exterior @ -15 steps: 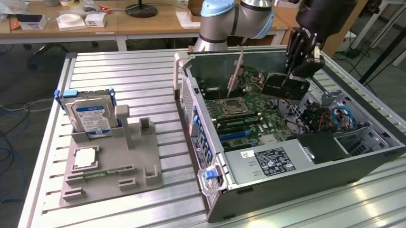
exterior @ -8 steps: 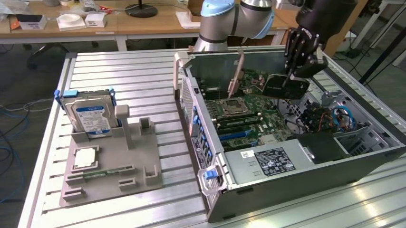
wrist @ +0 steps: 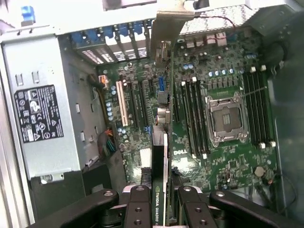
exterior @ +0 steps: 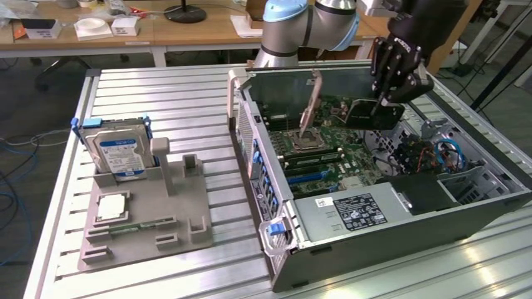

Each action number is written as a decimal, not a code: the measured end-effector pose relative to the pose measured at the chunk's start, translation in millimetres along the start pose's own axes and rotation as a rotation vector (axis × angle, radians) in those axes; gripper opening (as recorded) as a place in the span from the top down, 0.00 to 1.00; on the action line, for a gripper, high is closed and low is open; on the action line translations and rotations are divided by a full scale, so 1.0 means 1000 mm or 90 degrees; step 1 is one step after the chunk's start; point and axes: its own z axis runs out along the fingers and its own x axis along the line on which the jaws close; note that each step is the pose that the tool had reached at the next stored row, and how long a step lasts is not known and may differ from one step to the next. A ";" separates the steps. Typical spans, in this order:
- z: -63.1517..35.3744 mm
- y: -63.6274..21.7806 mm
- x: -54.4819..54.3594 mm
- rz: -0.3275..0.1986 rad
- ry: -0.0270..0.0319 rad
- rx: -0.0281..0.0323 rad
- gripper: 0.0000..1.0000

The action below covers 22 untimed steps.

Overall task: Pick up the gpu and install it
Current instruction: 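Insert the gpu into the slot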

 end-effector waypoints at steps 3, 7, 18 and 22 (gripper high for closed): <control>0.0005 -0.0002 0.000 -0.026 0.0004 0.0002 0.74; 0.0011 -0.0005 0.000 -0.060 0.0010 0.0004 0.74; 0.0020 -0.0011 0.000 -0.117 0.0019 0.0009 0.74; 0.0020 -0.0011 0.000 -0.117 0.0020 0.0009 0.74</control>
